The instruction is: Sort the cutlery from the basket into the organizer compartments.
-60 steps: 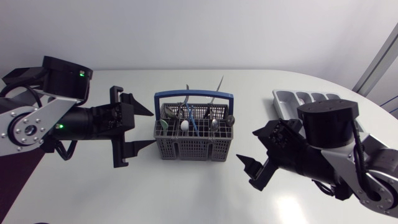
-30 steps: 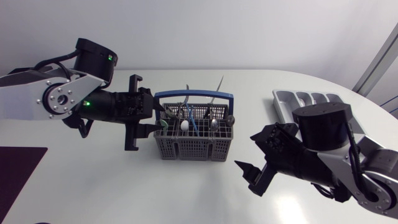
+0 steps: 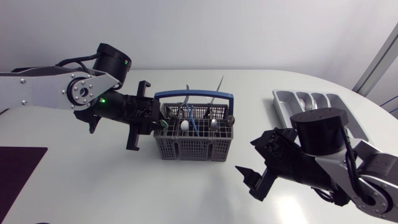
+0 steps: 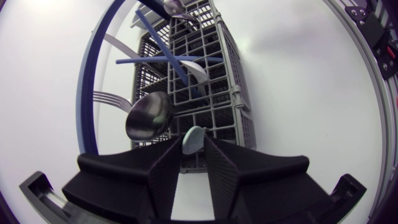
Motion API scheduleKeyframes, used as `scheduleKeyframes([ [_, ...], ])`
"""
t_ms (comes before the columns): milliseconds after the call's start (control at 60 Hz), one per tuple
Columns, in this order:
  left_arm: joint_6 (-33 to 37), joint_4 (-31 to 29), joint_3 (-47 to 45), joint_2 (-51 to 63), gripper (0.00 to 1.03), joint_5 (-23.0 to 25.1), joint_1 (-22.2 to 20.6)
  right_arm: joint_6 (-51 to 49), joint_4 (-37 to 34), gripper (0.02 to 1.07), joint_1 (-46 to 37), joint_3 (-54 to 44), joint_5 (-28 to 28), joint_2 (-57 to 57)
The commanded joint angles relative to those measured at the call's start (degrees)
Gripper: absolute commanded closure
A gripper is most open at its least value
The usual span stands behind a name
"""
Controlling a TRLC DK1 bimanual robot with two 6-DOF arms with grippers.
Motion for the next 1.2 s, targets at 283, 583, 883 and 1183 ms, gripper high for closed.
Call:
scheduleKeyframes([
  [283, 1.9, -3.0, 3.9, 1.6, 1.00, -0.2, -0.3, -1.1, 0.2, 0.08, 0.0, -2.2, -0.3, 0.4],
  [583, 1.1, -3.4, 3.6, -0.9, 1.00, 0.8, 0.1, -0.3, -0.6, 0.08, 1.0, -0.1, -0.2, -0.1],
  [883, -1.0, -3.7, 3.2, -4.5, 1.00, 1.5, 0.4, 0.7, -2.3, 0.08, 3.3, 0.9, 0.6, -1.1],
  [1183, -1.2, -7.2, 4.6, -9.3, 1.00, 1.6, 1.1, 1.6, -5.1, 0.08, 5.9, 2.1, 2.5, -3.5],
])
